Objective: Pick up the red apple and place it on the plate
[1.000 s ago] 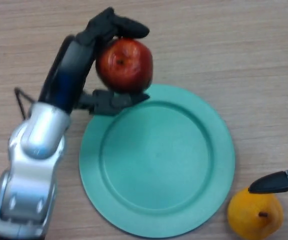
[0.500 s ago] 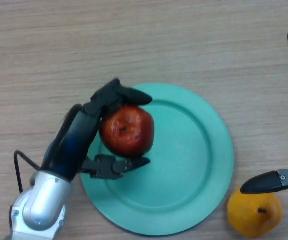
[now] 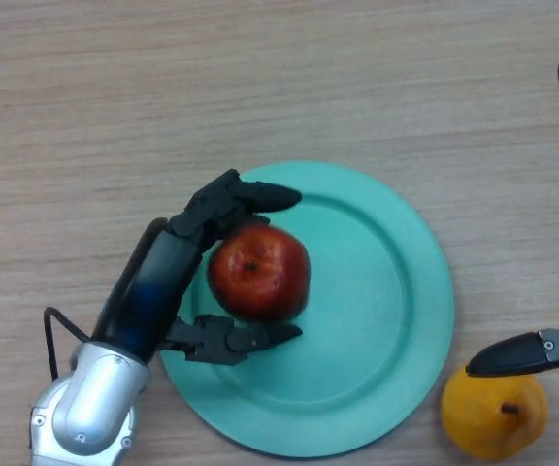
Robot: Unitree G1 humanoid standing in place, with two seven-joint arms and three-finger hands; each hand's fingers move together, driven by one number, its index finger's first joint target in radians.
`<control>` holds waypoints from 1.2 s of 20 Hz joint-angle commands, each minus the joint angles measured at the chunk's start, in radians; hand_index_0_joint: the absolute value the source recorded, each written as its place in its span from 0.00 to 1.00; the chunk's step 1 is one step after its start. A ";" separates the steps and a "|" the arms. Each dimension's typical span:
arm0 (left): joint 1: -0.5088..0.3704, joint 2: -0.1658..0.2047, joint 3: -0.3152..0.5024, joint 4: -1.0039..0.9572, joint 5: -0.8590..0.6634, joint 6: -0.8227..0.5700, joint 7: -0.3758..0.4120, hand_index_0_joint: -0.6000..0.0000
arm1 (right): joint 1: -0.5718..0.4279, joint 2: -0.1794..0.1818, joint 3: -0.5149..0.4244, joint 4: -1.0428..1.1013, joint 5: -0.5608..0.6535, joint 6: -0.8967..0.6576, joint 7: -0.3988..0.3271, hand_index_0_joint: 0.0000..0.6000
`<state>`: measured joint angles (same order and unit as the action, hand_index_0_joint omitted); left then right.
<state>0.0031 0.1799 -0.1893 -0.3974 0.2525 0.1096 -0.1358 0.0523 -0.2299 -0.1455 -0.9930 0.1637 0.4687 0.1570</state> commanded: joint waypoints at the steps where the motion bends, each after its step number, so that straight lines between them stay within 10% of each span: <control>1: -0.013 0.010 0.026 -0.079 -0.016 -0.054 0.065 1.00 | 0.003 -0.011 -0.029 -0.054 0.015 -0.109 -0.008 0.00; 6: -0.021 0.024 0.144 -0.267 0.020 -0.048 0.078 1.00 | -0.012 -0.032 -0.038 -0.054 0.039 -0.080 -0.036 0.00; 14: 0.056 0.062 0.533 -0.401 -0.466 -0.072 0.042 1.00 | -0.062 -0.038 -0.021 -0.054 0.024 -0.044 -0.030 0.00; 24: 0.044 0.091 0.591 -0.493 -0.642 0.048 0.023 1.00 | -0.053 -0.068 0.012 -0.054 0.045 -0.095 -0.061 0.00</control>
<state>0.0566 0.2333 0.3305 -0.8402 -0.3748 0.2235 -0.1130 0.0116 -0.2745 -0.1055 -0.9934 0.1645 0.5209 0.1197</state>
